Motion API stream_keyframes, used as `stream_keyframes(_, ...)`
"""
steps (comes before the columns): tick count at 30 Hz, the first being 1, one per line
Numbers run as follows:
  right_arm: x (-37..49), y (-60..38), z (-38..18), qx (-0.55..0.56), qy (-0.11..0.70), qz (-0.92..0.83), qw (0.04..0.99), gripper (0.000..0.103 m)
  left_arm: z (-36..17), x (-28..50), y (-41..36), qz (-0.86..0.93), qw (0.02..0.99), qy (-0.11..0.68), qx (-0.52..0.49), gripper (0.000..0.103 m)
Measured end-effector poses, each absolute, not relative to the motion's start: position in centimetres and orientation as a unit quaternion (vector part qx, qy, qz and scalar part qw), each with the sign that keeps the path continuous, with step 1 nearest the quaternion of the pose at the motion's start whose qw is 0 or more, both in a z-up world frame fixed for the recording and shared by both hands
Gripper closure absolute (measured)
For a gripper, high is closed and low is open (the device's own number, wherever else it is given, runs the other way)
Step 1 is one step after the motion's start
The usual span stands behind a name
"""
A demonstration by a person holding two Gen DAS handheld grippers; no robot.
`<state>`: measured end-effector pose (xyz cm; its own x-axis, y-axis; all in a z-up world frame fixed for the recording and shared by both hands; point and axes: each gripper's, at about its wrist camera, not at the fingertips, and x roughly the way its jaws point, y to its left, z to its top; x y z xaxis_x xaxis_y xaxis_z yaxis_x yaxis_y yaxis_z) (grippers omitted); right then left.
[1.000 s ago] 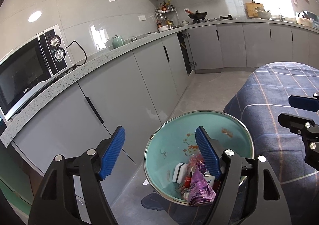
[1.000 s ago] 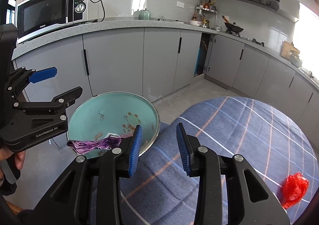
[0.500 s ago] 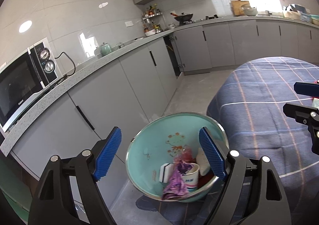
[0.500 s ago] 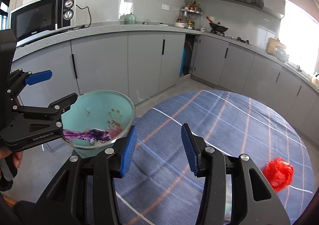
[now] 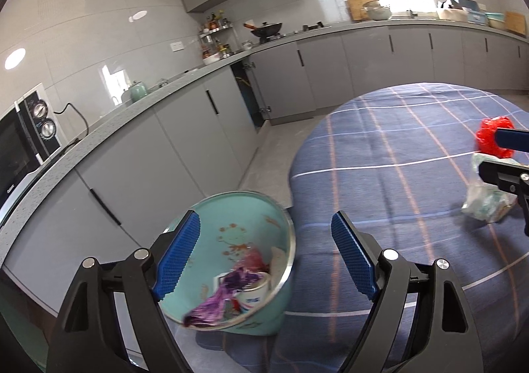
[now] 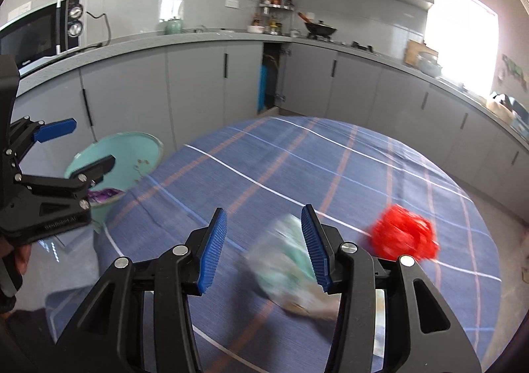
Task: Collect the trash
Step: 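Move both grippers back over the table toward the clear bag and red net, then grasp the clear plastic bag by its tied end with the right gripper and lift it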
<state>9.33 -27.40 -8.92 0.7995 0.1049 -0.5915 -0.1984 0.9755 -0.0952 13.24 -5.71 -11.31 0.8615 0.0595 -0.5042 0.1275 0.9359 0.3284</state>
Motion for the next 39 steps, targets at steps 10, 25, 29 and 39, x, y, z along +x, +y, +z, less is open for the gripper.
stream_keyframes(10, 8.0, -34.7, -11.0, -0.056, 0.343, 0.018, 0.938, 0.043, -12.3, 13.8, -9.4, -0.035, 0.948, 0.267, 0.170, 0.016)
stream_keyframes(25, 8.4, -36.1, -12.8, -0.058, 0.394, 0.051, 0.916, 0.044, -12.5, 13.6, -11.8, -0.048, 0.944, 0.270, 0.183, 0.014)
stream_keyframes(29, 8.4, -35.3, -13.3, -0.084, 0.403, 0.052, 0.910, 0.065, -12.3, 13.6, -11.9, -0.050, 0.944, 0.270, 0.181, 0.014)
stream_keyframes(39, 6.5, -33.9, -11.6, -0.046, 0.374, 0.100, 0.921, 0.099, -10.3, 12.9, -11.8, -0.051, 0.953, 0.249, 0.163, 0.014)
